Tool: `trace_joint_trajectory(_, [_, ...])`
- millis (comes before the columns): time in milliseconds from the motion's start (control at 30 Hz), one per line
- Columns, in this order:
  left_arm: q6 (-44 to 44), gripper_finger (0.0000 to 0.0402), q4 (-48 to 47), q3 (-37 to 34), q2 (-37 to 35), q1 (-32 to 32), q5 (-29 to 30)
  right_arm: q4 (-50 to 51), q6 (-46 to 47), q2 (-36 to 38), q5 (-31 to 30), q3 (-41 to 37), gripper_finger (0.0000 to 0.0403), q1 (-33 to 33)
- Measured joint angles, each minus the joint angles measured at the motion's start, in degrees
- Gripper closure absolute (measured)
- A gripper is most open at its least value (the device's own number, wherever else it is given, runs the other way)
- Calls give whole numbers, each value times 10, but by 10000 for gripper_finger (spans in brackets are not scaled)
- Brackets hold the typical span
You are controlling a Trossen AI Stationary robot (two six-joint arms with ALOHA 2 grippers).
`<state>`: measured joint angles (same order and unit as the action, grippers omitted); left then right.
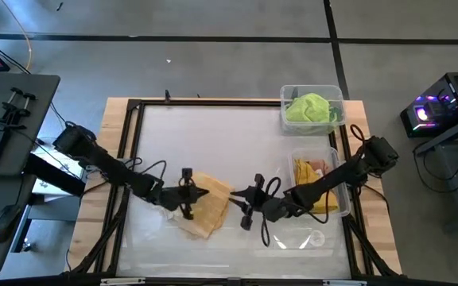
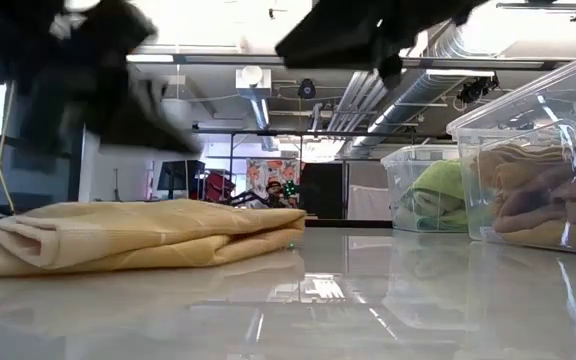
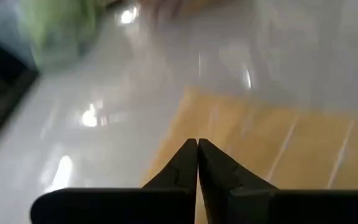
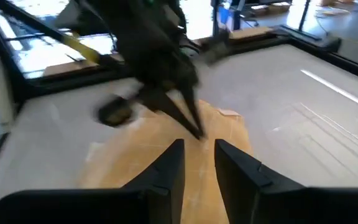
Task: Sort towels by color in basket
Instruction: Put the light yellow kitchen towel into the bottom transparent bin
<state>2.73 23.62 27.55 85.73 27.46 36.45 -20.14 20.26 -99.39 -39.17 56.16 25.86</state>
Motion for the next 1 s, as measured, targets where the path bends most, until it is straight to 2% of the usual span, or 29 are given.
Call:
trace_joint_trajectory(167, [112,401,-3,35,-61,21,0,-45,-27,-37,43,0,277,-28])
trace_joint_trajectory(300, [139,401,-21,37,-100,37,12,-143,-75,-91,104,0,223,-56])
trace_joint_trajectory(367, [126,401,-67,37,-118,53,64,-171,-89,-128,124,7,199,-72])
trace_joint_trajectory(500, [53,401,-164,36,-156,96,205,-159,-85,-207,178,65,167,-102])
trace_joint_trajectory(567, [2,401,-200,37,-171,113,241,-132,-87,-244,203,105,160,-113])
trace_joint_trajectory(667, [-70,401,-241,36,-185,132,256,-45,-88,-289,233,173,159,-124])
trace_joint_trajectory(767, [-110,401,-266,36,-185,143,256,75,-88,-323,232,248,176,-130])
trace_joint_trajectory(833, [-120,401,-267,36,-182,148,256,136,-81,-341,233,283,211,-132])
trace_joint_trajectory(1000, [-130,401,-270,36,-180,155,257,196,-70,-343,239,296,362,-135])
